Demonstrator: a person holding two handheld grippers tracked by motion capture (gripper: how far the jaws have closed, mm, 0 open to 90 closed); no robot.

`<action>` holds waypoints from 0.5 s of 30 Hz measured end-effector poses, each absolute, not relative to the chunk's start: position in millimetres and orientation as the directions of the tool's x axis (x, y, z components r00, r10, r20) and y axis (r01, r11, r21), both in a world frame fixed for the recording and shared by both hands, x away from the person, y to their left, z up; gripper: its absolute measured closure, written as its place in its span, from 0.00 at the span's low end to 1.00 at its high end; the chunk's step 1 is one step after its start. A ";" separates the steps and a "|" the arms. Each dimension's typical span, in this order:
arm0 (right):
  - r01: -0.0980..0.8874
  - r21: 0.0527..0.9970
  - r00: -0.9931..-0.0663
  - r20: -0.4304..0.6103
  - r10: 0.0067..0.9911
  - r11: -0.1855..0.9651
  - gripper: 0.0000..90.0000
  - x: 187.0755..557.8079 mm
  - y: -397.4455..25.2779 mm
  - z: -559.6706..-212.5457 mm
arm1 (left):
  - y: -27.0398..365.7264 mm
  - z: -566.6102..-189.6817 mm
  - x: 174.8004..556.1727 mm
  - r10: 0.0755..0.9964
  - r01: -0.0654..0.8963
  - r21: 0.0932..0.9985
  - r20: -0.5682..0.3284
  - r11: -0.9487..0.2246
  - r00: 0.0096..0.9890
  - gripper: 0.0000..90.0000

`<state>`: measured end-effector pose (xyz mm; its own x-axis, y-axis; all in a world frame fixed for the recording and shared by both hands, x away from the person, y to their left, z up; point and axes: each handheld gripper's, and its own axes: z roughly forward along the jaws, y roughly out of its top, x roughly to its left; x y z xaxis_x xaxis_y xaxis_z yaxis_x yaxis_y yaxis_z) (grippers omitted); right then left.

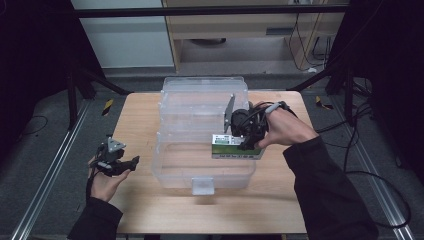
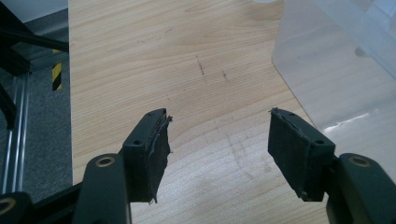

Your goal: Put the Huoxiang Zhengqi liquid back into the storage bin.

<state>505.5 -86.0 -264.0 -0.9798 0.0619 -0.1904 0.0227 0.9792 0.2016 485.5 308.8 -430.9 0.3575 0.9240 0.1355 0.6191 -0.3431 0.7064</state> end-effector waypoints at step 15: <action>0.015 0.199 -0.982 -0.183 0.052 0.980 0.70 506.9 -61.9 -280.4 | 312.4 -431.0 485.8 0.928 0.622 0.707 0.135 -0.335 0.347 0.42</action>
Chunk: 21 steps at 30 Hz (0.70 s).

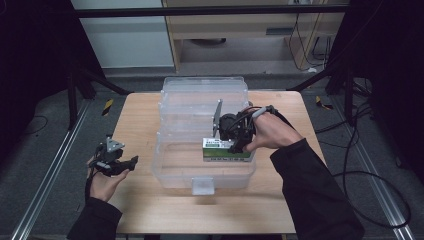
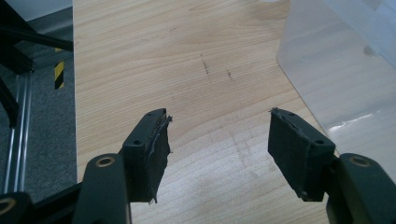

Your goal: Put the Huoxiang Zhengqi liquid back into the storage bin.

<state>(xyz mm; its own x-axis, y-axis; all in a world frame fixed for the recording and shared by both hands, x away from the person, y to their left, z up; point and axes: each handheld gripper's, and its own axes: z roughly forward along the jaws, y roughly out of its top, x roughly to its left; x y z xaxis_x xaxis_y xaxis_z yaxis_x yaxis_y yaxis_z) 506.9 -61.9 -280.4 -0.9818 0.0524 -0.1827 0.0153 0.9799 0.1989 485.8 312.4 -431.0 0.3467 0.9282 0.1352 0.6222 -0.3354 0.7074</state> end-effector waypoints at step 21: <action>0.034 0.183 -0.990 -0.130 0.058 0.983 0.70 511.3 -63.0 -310.6 | 312.3 -431.6 486.0 0.928 0.623 0.706 0.137 -0.337 0.347 0.42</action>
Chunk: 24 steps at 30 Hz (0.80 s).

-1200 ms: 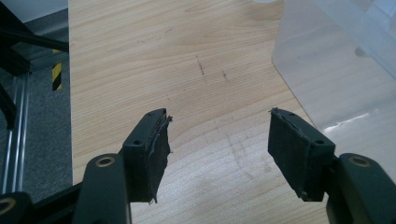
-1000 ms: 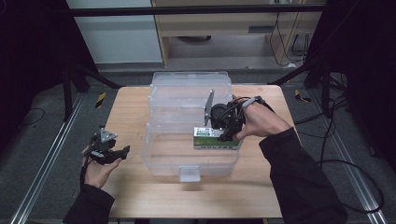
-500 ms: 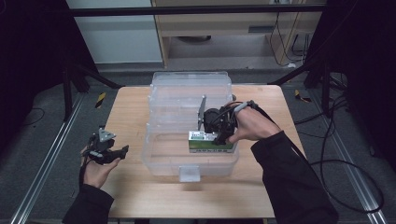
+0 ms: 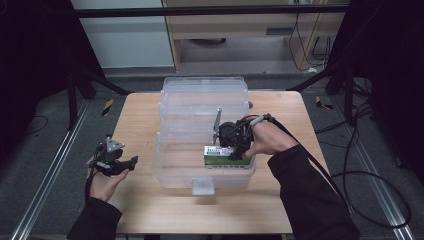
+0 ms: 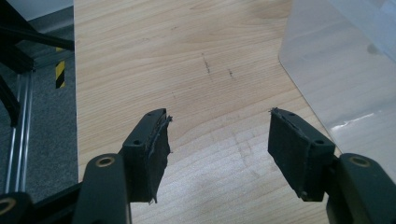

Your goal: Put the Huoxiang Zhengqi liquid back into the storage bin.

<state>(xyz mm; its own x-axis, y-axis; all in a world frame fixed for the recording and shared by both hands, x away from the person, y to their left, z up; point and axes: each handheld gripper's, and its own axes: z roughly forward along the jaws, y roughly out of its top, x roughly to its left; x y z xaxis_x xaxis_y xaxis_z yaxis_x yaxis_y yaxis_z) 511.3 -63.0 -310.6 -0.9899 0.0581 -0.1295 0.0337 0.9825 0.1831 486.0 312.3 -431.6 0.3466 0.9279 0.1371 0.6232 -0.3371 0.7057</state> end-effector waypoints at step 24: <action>0.027 0.167 -0.994 -0.100 0.044 0.986 0.70 514.9 -65.8 -333.4 | 312.0 -432.7 486.5 0.927 0.625 0.702 0.140 -0.340 0.347 0.42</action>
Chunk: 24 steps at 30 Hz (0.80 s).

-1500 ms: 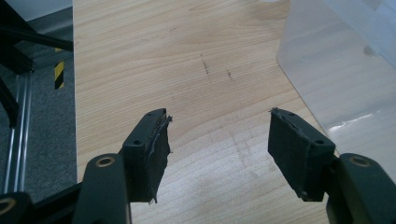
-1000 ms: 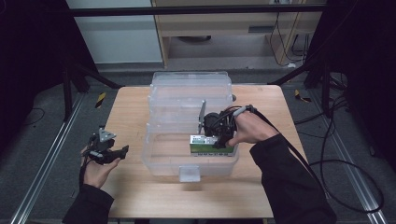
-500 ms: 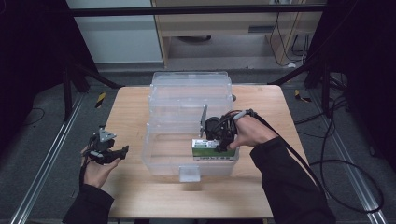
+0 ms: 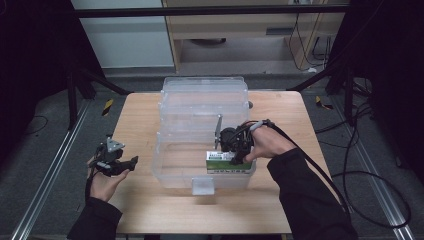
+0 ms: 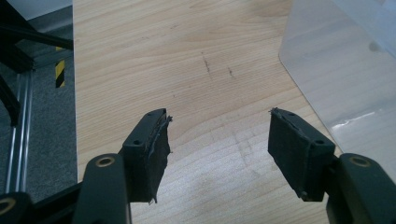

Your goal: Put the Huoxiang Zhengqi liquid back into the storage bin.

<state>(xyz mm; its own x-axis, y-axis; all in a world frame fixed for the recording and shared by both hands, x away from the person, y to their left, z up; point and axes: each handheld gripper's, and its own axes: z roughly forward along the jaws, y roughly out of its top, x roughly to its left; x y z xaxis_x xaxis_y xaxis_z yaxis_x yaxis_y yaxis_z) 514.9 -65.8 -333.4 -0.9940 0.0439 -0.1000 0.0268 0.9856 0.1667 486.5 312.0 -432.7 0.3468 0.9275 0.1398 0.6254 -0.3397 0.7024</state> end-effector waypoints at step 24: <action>0.023 0.146 -0.995 -0.089 0.036 0.989 0.70 516.1 -64.2 -349.5 | 311.5 -433.8 486.9 0.927 0.628 0.698 0.141 -0.343 0.349 0.42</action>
